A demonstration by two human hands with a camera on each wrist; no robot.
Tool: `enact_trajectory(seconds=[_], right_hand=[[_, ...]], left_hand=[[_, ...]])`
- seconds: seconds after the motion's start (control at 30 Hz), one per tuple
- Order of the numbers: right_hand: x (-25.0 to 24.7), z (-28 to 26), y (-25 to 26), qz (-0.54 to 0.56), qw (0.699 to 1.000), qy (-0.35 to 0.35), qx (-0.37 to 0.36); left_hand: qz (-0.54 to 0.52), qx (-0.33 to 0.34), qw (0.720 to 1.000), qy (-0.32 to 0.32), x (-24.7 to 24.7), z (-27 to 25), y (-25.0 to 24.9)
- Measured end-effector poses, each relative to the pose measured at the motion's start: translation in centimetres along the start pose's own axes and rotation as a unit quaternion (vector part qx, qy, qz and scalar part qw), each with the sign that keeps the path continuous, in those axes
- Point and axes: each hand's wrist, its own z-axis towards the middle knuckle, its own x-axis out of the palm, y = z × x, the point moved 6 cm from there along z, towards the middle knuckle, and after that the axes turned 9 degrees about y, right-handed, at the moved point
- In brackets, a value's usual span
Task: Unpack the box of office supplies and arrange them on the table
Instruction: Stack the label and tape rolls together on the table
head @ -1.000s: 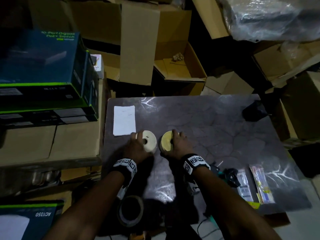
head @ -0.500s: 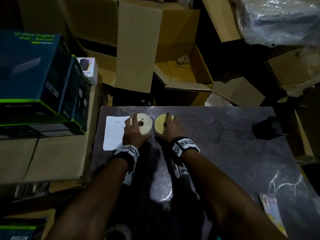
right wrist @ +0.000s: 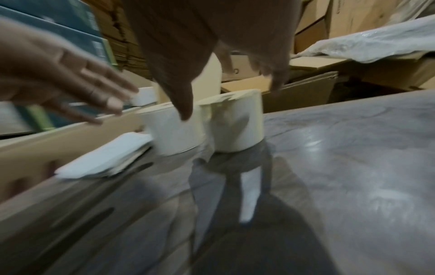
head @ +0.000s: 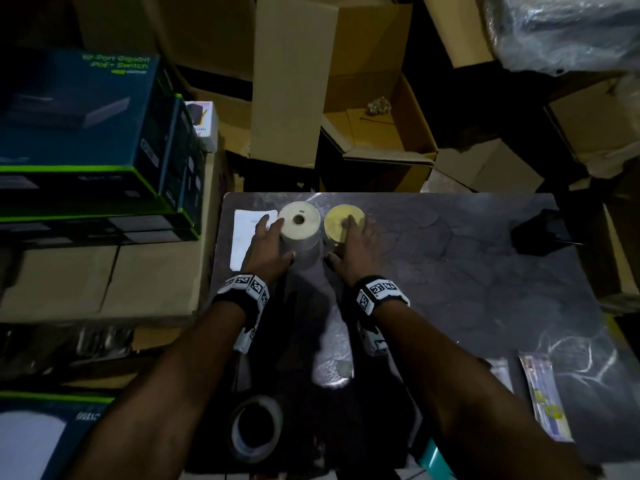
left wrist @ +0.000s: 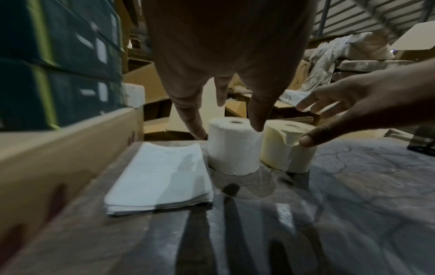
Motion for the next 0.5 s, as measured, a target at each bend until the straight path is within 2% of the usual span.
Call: enact_trajectory(seconds=[0.17, 0.27, 0.33, 0.4, 0.5], right_hand=[[2.0, -4.1, 4.4, -0.015, 0.996, -0.021, -0.084], [4.6, -7.3, 6.9, 0.004, 0.990, 0.005, -0.141], [7.4, -9.3, 8.3, 0.027, 0.982, 0.069, -0.174], [10.2, -11.7, 9.5, 0.022, 0.966, 0.168, -0.193], [13.8, -15.2, 9.6, -0.017, 0.944, 0.270, -0.190]], left_hand=[[-0.007, 0.073, 0.997, -0.011, -2.6, -4.0, 0.9], [-0.012, 0.078, 0.996, 0.040, -2.9, -7.8, 2.0], [0.019, 0.079, 0.990, 0.118, -1.8, -11.0, 3.2], [0.050, 0.082, 0.974, 0.205, 0.4, -14.6, 5.2], [0.041, 0.091, 0.956, 0.276, 3.9, -20.0, 8.3]])
